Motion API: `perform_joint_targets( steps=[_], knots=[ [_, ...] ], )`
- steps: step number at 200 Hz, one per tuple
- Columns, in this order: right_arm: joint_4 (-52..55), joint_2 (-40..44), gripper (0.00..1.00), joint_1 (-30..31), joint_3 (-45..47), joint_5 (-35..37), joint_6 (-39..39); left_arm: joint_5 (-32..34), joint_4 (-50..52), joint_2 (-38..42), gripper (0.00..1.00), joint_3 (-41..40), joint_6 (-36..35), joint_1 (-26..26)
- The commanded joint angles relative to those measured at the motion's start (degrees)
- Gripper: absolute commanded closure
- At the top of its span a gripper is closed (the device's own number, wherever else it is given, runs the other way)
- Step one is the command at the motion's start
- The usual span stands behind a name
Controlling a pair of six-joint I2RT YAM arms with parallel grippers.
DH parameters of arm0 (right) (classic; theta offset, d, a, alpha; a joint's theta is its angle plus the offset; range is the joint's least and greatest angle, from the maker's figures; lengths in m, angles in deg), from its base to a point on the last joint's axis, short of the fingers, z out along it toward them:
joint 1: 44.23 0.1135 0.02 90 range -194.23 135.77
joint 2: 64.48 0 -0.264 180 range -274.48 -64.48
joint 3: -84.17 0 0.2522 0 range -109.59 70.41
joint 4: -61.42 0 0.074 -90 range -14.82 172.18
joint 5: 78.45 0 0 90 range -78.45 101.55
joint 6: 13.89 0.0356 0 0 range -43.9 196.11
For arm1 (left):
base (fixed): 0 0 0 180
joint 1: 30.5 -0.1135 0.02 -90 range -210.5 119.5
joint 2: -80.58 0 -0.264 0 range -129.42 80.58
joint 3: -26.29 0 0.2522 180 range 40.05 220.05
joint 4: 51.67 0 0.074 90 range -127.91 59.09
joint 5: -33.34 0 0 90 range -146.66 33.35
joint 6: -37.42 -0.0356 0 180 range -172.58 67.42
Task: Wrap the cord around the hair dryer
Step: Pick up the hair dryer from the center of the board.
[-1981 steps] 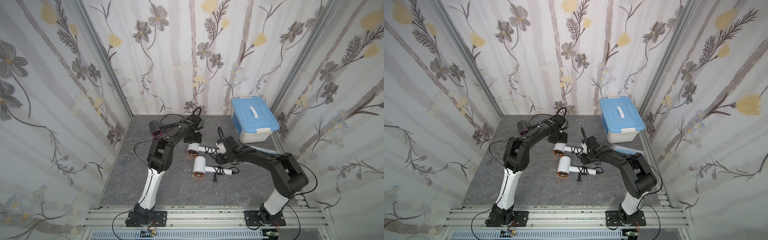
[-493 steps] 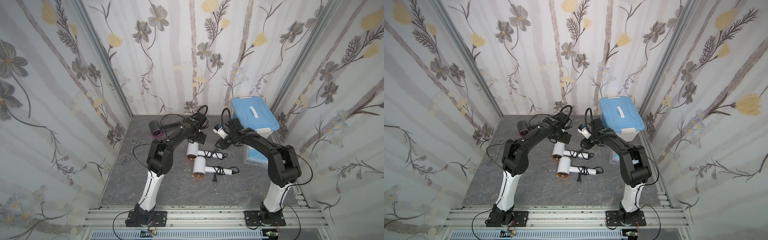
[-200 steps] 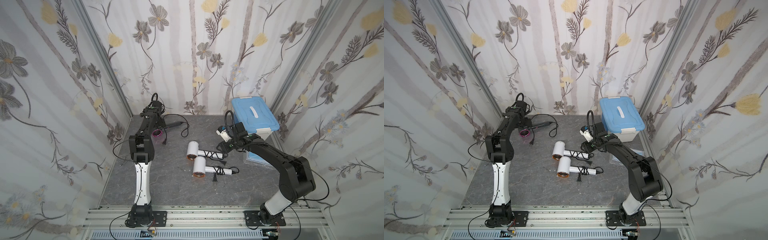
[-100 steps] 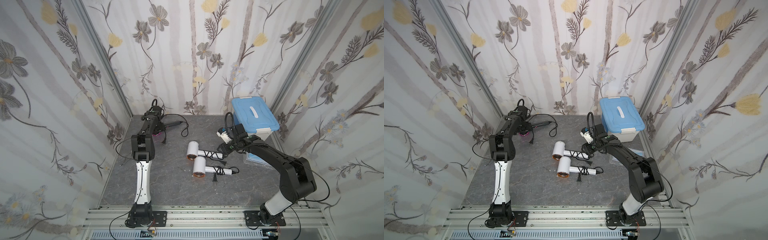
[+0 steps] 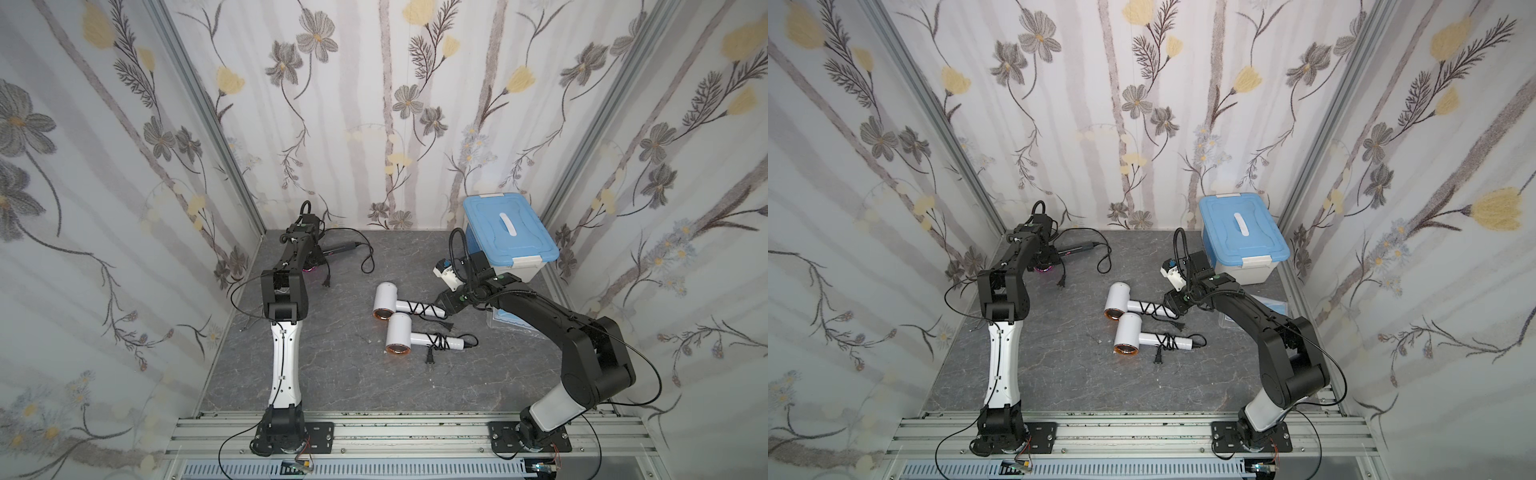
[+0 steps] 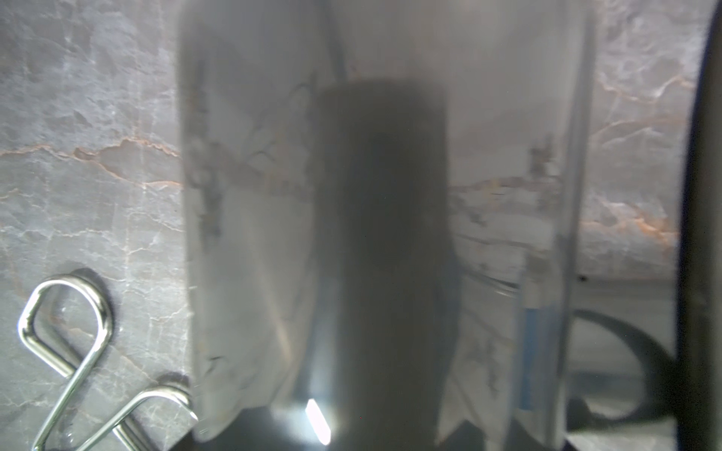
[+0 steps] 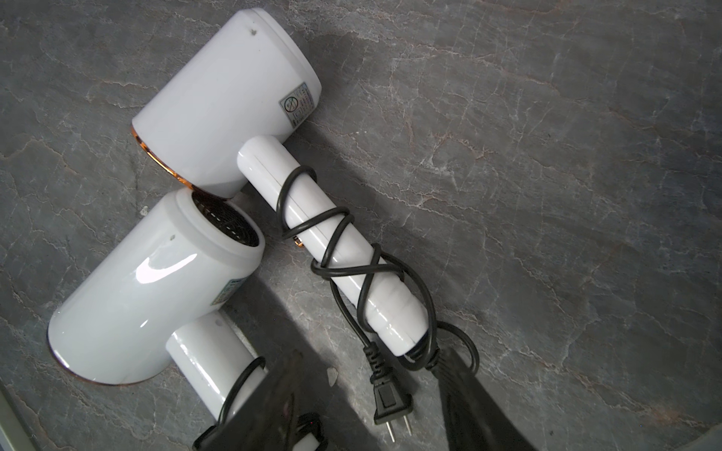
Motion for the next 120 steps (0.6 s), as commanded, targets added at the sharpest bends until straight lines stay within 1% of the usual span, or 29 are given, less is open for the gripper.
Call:
perform_joint_targets(
  steps=[1, 28, 60, 75, 104, 120],
  knots=[
    [-2.7, 0.7, 0.42, 0.4, 0.0, 0.4, 0.4, 1.2, 0.4, 2.2, 0.61, -1.6, -1.2, -0.1],
    [-2.8, 1.3, 0.43, 1.3, 0.0, 0.1, 0.7, 1.2, -3.2, 8.7, 0.69, -8.6, -2.0, 0.0],
    [-3.9, 1.0, 0.42, 2.6, -0.3, -1.4, 1.5, -1.3, -6.5, 18.8, 0.74, -18.7, -3.2, 0.7],
    [-4.4, 0.2, 0.43, 3.2, -0.6, -1.7, 1.8, -3.6, -8.5, 23.6, 0.76, -25.9, -3.5, 1.5],
    [-5.3, -0.7, 0.43, 4.1, -0.6, -2.3, 2.3, -7.6, -14.4, 32.1, 0.76, -41.8, -3.9, 4.4],
    [-5.4, -0.4, 0.43, 4.2, -0.3, -2.5, 2.3, -8.2, -18.6, 37.4, 0.77, -50.6, -2.6, 6.1]
  ],
)
